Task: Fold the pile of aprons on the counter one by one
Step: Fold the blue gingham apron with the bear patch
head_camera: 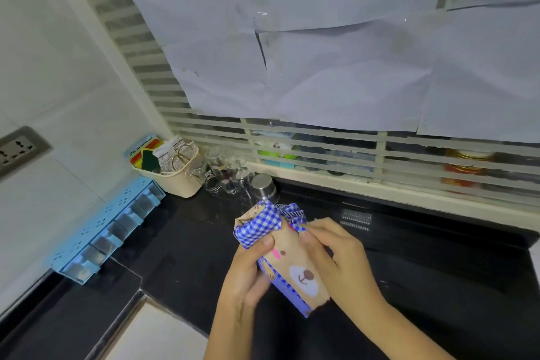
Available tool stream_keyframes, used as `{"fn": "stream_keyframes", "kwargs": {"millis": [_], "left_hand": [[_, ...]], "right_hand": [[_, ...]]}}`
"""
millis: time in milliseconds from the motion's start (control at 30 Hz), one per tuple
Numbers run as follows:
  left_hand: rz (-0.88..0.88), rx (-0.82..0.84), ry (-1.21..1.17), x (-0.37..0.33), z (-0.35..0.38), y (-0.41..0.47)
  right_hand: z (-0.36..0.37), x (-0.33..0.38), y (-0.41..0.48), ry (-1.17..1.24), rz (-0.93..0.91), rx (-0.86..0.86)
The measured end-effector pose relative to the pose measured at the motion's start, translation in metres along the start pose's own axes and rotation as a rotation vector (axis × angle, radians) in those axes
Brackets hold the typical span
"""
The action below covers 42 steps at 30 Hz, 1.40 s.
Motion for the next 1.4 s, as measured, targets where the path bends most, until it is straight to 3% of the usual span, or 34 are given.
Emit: {"fn": "stream_keyframes", "kwargs": {"millis": [133, 267, 367, 500, 567, 667, 767, 833, 900, 1033, 1100, 1233, 1400], "left_hand": [[-0.073, 0.090, 0.028, 0.008, 0.001, -0.009], [-0.107, 0.040, 0.056, 0.012, 0.008, -0.012], [-0.082, -0.007, -0.037, 0.014, 0.006, -0.010], [-0.136, -0.049, -0.146, 0.016, 0.004, -0.011], [-0.122, -0.021, -0.146, 0.013, 0.004, -0.014], [-0.064, 0.074, 0.027, -0.003, 0.009, -0.016], [-0.108, 0.120, 0.282, -0.013, 0.014, -0.013], [-0.147, 0.056, 0.449, -0.018, 0.014, -0.011], [-0.164, 0.006, 0.561, -0.022, 0.016, -0.010], [-0.170, -0.071, 0.497, -0.021, 0.029, -0.009], [-0.188, -0.126, 0.399, -0.016, 0.031, -0.011], [-0.277, -0.108, 0.578, -0.002, 0.028, -0.018], [-0.272, 0.024, 0.294, -0.002, 0.039, -0.025]], "right_hand": [[0.006, 0.002, -0.003, 0.041, 0.094, 0.179], [0.007, -0.006, -0.004, -0.242, 0.100, 0.160], [0.003, -0.001, 0.003, -0.481, -0.168, 0.051], [-0.007, -0.001, 0.010, -0.448, -0.445, 0.201], [-0.015, 0.004, 0.010, -0.237, -0.360, 0.295], [-0.024, 0.008, 0.013, 0.146, -0.003, 0.354], [-0.028, 0.004, 0.021, 0.205, 0.266, 0.550], [-0.028, 0.004, 0.023, 0.083, 0.320, 0.651], [-0.028, 0.002, 0.023, 0.099, 0.345, 0.641], [-0.022, -0.007, 0.020, 0.250, 0.380, 0.420], [-0.021, -0.012, 0.022, 0.155, 0.342, 0.319], [-0.026, -0.018, 0.033, 0.109, 0.319, 0.132], [-0.040, -0.011, 0.045, 0.260, 0.463, 0.355]]}}
Point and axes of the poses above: each hand's wrist, its own y-axis towards the middle knuckle, its own z-axis out of the palm, x = y × z, the point moved 1 cm from there along y, towards the middle knuckle, and after that the axes turned 10 degrees about -z, right-handed, at the moved point
